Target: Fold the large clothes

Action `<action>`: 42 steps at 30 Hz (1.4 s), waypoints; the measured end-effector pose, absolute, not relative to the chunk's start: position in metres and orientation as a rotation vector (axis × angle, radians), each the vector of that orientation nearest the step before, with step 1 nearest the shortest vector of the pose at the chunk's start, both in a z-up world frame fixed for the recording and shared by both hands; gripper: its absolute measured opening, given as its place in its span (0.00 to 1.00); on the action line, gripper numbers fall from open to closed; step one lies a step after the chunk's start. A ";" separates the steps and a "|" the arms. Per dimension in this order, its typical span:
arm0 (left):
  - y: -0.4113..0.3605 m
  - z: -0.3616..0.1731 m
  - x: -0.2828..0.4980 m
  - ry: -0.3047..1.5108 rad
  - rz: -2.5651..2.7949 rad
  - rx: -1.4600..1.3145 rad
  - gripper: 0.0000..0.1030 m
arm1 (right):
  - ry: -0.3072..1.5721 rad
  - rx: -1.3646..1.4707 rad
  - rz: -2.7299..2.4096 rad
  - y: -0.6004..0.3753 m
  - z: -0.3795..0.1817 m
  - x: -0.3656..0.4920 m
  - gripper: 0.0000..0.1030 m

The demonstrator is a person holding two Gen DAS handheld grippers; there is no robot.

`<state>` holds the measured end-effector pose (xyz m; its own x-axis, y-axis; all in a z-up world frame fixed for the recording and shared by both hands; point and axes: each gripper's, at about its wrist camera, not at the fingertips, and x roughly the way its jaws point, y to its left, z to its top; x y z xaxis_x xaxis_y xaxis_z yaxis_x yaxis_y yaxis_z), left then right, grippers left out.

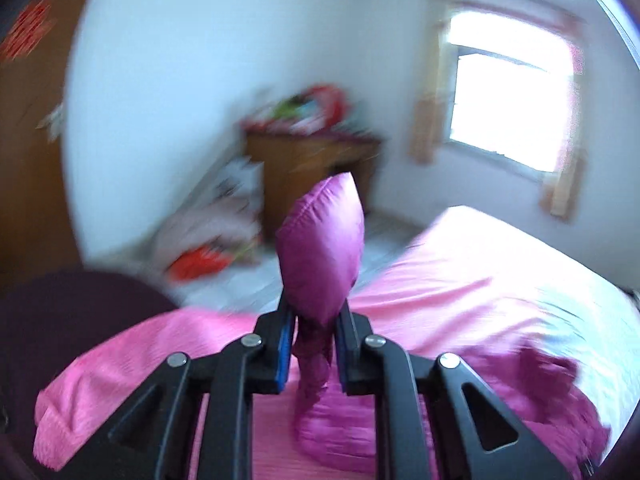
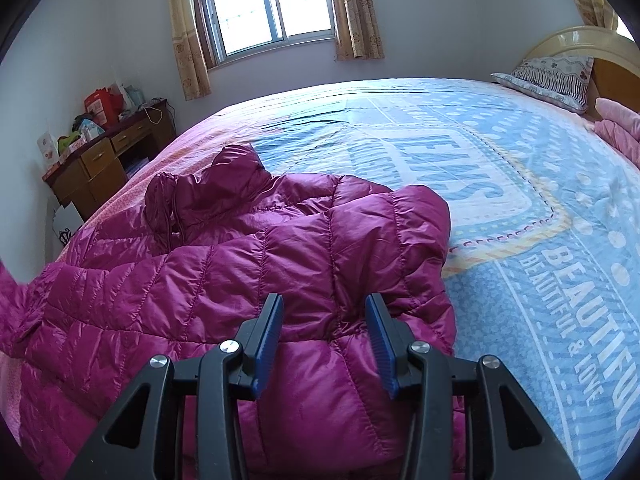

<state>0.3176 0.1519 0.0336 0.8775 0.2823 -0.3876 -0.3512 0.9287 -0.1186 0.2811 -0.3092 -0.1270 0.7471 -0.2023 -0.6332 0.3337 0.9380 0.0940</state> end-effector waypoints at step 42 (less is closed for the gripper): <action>0.006 -0.055 0.250 0.620 -0.082 0.076 1.00 | 0.563 0.498 -0.117 -0.327 -0.099 0.243 0.48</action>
